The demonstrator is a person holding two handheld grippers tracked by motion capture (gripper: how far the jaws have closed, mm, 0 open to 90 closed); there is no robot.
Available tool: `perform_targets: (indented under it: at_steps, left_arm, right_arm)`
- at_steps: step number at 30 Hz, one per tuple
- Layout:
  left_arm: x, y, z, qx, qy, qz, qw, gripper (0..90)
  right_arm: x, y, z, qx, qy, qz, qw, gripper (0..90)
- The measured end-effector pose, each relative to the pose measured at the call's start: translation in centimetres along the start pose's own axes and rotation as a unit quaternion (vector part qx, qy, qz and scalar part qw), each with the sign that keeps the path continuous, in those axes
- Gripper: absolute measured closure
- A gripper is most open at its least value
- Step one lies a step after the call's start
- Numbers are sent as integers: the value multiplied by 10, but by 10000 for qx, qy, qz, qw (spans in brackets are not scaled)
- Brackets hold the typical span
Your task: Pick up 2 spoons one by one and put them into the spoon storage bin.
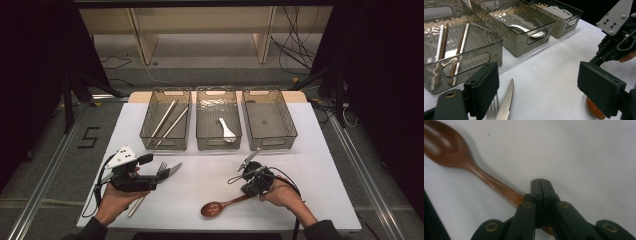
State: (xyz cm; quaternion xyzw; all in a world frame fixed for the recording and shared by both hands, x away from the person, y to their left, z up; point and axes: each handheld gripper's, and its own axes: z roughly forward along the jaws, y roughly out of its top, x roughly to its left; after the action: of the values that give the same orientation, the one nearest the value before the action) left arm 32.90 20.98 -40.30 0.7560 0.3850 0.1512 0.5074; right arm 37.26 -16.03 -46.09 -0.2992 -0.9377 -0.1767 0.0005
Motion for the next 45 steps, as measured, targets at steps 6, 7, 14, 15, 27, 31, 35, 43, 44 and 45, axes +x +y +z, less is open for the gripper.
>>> perform_targets:
  at_steps: [6, 7, 14, 15, 27, 31, 35, 43, 44, 45]
  left_arm:
    - [1, 0, 0, -22, 16, -25, 10000, 170]
    - [1, 0, 0, -22, 19, -25, 10000, 170]
    - [0, 0, 0, -17, 14, 4, 10000, 170]
    - [1, 0, 0, -16, 15, 7, 10000, 170]
    - [0, 0, 0, -25, 13, 10, 10000, 170]
    - [0, 0, 0, -21, 14, 20, 10000, 170]
    - [0, 0, 0, -15, 10, 23, 10000, 170]
    - [0, 0, 0, -14, 14, 25, 10000, 170]
    - [0, 0, 0, -11, 15, 25, 10000, 170]
    - [0, -1, 0, -9, 14, 26, 10000, 170]
  right_arm:
    - [12, -2, 0, 141, 113, -84, 9998, 900]
    - [14, -3, 0, 162, 134, -112, 9997, 900]
    - [26, -7, -5, 203, 137, -232, 9994, 822]
    - [27, -6, -7, 121, 150, -235, 9995, 790]
    - [53, 7, -2, 84, 241, -880, 9958, 462]
    - [55, 9, 0, 164, 164, -878, 9959, 467]
    - [57, 9, 3, 203, 149, -1009, 9946, 525]
    - [61, 10, 8, 376, -3, -1264, 9913, 703]
    - [61, 10, 8, 374, -47, -1336, 9903, 714]
    - [62, 10, 8, 389, -73, -1338, 9902, 724]
